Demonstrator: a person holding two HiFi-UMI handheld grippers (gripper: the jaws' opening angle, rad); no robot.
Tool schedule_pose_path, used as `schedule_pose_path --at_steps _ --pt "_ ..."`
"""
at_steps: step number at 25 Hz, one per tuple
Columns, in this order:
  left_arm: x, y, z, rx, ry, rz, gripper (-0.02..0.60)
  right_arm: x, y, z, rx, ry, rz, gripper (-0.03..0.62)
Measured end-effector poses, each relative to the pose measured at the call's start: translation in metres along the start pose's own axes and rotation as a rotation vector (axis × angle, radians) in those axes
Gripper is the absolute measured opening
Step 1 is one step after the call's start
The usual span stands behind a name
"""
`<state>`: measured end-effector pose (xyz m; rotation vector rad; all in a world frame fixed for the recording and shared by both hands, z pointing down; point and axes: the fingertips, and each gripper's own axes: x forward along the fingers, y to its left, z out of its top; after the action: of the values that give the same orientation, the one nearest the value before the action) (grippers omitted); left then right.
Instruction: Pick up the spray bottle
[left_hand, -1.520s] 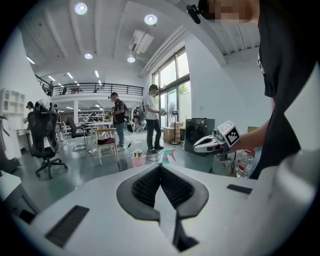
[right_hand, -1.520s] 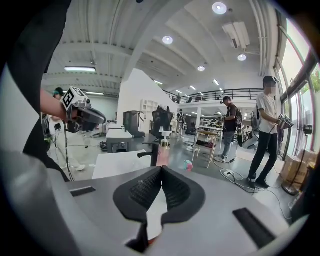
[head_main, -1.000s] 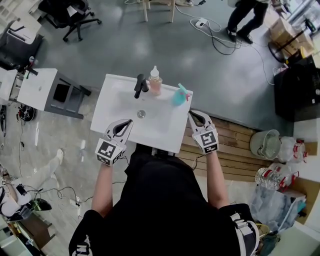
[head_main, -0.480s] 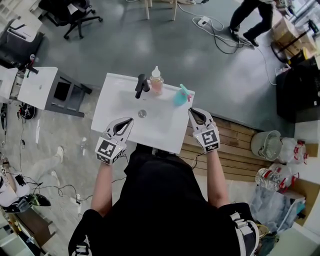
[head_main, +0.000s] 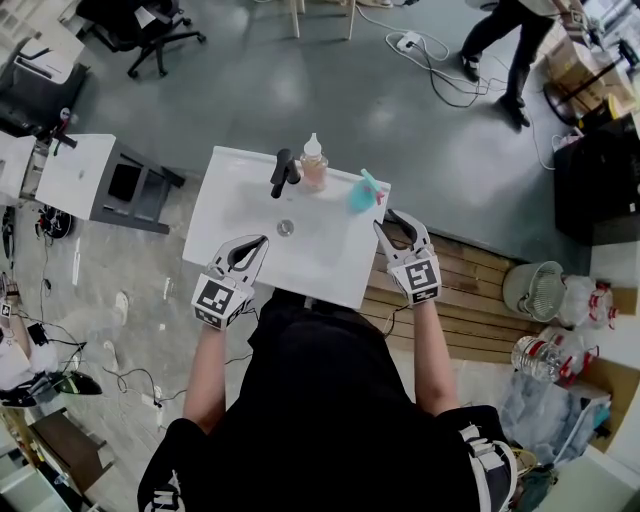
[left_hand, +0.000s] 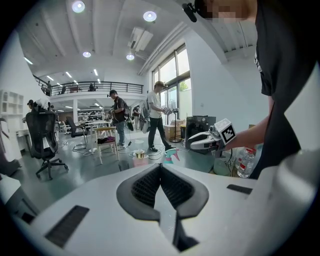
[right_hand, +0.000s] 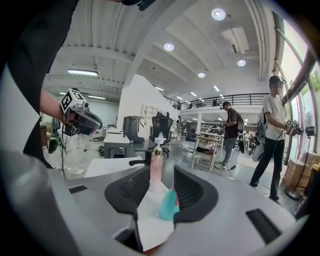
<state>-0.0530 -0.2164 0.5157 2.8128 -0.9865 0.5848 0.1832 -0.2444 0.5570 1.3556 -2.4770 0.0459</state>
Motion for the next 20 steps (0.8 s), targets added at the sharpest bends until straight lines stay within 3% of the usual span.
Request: schedule_pose_path --at_steps 6,9,14,20 --pt "0.003 0.002 -0.002 -0.007 0.0 0.005 0.021 0.003 -0.006 -0.001 0.014 -0.004 -0.029 0.284" --pt "0.004 0.004 -0.002 -0.007 -0.001 0.008 0.021 0.005 -0.011 -0.001 0.015 -0.015 -0.067 0.378" --pt "0.002 0.006 -0.001 -0.021 -0.005 0.011 0.021 0.005 -0.024 -0.006 0.026 -0.022 -0.126 0.427" --pt "0.004 0.011 -0.006 -0.036 -0.003 0.015 0.021 0.012 -0.031 -0.015 0.055 -0.014 -0.14 0.43"
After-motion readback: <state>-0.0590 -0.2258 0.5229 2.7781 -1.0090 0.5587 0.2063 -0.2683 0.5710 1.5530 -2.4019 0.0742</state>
